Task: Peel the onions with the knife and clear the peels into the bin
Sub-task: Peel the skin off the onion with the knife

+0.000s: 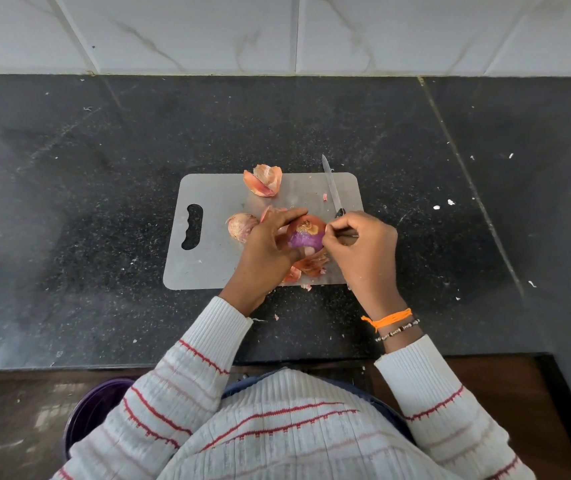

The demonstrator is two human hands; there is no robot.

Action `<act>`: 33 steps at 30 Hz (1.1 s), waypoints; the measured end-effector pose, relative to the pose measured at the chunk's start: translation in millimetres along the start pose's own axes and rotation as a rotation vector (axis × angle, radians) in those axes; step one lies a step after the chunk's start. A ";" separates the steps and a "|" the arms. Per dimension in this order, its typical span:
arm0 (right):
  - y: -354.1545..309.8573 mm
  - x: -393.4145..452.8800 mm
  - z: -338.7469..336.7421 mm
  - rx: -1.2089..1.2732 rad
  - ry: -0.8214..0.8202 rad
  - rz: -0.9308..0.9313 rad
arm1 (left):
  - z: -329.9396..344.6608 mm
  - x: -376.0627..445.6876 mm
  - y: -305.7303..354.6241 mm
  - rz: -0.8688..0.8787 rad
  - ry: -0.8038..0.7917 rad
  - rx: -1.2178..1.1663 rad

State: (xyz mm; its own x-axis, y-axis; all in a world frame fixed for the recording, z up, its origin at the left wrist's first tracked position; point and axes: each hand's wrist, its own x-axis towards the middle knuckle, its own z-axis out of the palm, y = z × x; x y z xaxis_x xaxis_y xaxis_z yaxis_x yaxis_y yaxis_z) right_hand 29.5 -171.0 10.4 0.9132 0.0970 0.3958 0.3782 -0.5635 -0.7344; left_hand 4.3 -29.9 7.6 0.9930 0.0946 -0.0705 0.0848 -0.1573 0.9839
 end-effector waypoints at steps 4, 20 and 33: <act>2.9 0.3 -2.1 0.127 0.024 0.146 | -0.6 0.7 -2.3 -0.035 -0.002 -0.044; -4.9 -1.1 -1.4 0.274 -0.014 0.236 | -2.8 -2.4 0.4 -0.113 0.046 -0.109; -2.0 -1.0 0.1 0.120 -0.020 -0.033 | -1.8 -2.7 2.3 -0.089 0.056 -0.061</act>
State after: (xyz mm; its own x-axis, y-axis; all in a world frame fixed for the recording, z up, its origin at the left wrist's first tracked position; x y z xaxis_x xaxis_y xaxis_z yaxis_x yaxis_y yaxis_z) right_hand 27.9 -169.9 11.4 0.9024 0.1310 0.4105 0.4223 -0.4574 -0.7826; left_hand 1.7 -28.7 10.4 0.9755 0.1605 -0.1506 0.1658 -0.0863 0.9824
